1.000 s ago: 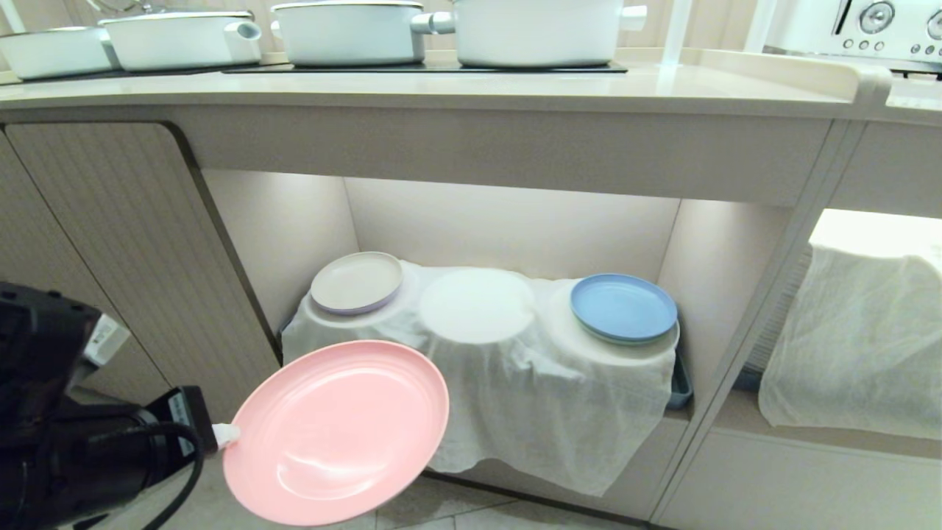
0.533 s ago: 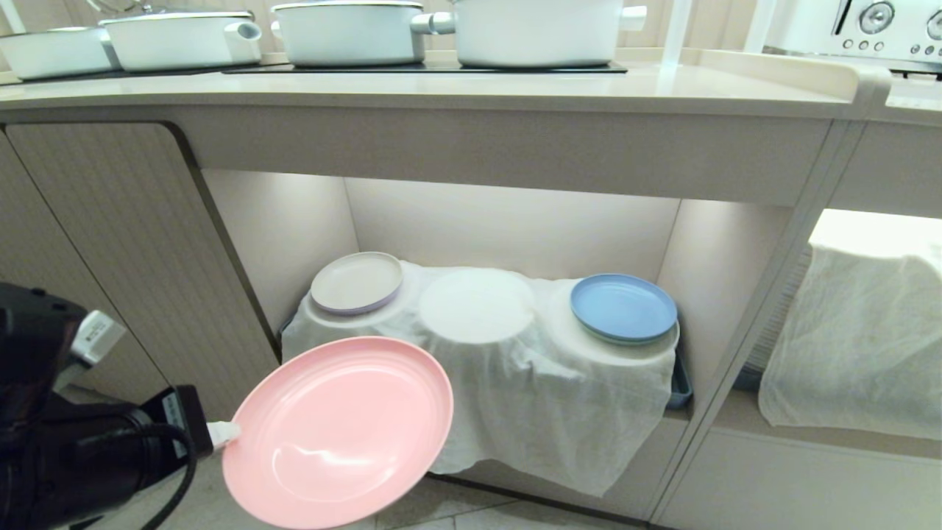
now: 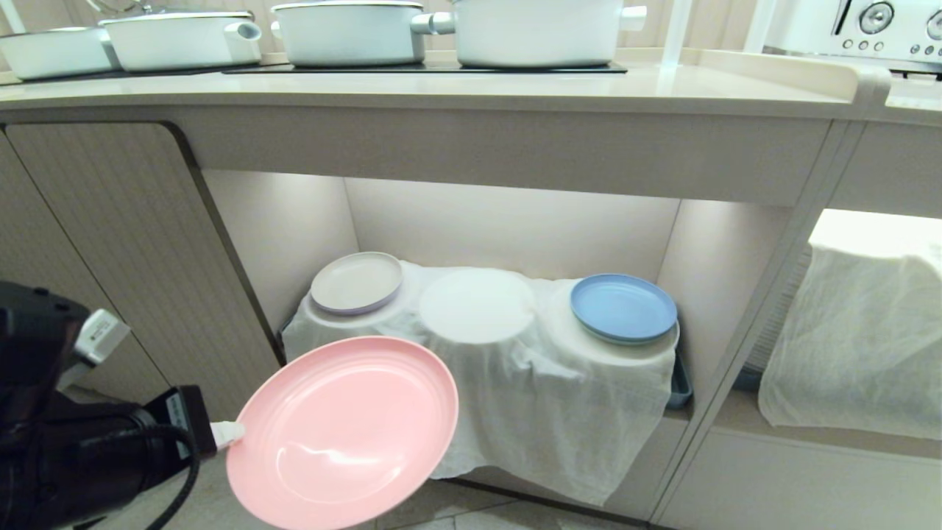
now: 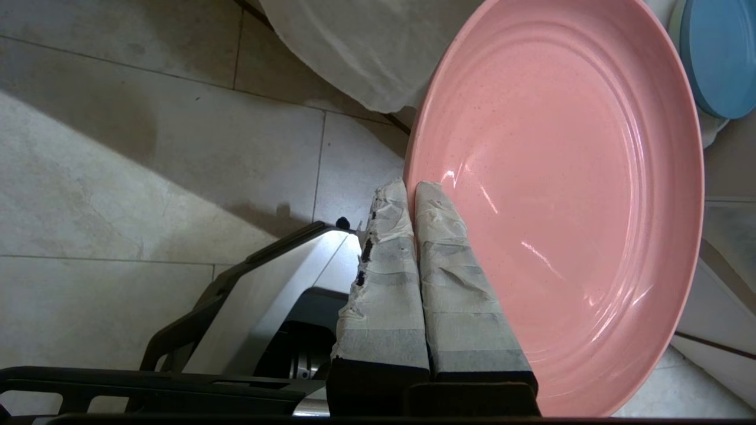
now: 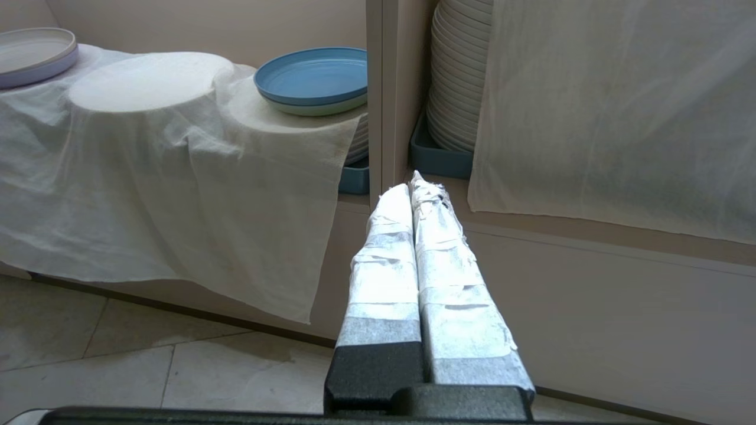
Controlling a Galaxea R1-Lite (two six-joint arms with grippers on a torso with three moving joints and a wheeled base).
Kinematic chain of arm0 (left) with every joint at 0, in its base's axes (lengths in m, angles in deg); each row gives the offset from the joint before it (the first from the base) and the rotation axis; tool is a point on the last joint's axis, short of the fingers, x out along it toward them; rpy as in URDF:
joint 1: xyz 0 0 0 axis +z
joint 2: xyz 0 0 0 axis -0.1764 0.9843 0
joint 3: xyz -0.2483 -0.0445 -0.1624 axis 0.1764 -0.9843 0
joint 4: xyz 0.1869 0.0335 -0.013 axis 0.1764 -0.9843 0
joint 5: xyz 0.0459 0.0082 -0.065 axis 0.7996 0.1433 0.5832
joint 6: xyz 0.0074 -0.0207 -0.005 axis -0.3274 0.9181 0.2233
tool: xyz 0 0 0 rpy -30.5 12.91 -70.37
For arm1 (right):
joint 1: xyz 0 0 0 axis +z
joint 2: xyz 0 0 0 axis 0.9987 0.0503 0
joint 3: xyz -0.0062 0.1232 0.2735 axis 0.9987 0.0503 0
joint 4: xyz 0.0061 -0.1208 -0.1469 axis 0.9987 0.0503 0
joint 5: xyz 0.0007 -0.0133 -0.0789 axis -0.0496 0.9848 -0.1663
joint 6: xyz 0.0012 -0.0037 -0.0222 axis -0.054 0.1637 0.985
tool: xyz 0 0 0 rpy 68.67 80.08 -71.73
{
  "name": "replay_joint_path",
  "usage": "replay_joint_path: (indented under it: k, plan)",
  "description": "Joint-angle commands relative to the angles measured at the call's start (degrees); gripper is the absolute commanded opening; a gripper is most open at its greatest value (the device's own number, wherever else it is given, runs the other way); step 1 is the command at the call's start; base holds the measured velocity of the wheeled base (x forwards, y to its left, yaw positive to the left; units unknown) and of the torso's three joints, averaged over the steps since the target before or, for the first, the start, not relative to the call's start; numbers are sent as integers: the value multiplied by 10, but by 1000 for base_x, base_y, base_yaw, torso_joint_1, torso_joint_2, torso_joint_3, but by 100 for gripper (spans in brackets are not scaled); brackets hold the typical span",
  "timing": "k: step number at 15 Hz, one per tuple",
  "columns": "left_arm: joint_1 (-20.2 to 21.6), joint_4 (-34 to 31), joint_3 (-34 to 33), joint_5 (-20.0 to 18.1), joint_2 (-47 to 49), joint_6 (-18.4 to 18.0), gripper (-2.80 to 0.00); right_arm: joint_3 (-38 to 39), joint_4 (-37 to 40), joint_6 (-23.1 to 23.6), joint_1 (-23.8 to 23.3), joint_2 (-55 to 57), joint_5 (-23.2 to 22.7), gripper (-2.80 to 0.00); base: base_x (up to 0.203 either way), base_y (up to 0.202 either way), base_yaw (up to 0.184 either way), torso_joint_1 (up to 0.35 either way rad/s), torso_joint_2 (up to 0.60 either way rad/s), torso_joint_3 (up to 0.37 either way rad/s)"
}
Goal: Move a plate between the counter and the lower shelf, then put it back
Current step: Put the plate
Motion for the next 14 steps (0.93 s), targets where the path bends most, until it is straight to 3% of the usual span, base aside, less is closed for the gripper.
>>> replay_joint_path:
  k: [1, 4, 8, 14]
  plan:
    - [0, -1, 0, 1, 4, 3, -280, 0, 0, 0, 0, 0, 0, -280, 0, 0, 0, 0, 0, 0]
    - [0, -1, 1, 1, 4, 2, -280, 0, 0, 0, 0, 0, 0, -280, 0, 0, 0, 1, -17, -9]
    - [0, -1, 1, 1, 4, 3, -280, 0, 0, 0, 0, 0, 0, -280, 0, 0, 0, 53, -218, -243]
    - [0, -1, 5, 1, 4, 3, -280, 0, 0, 0, 0, 0, 0, -280, 0, 0, 0, 179, -507, -284]
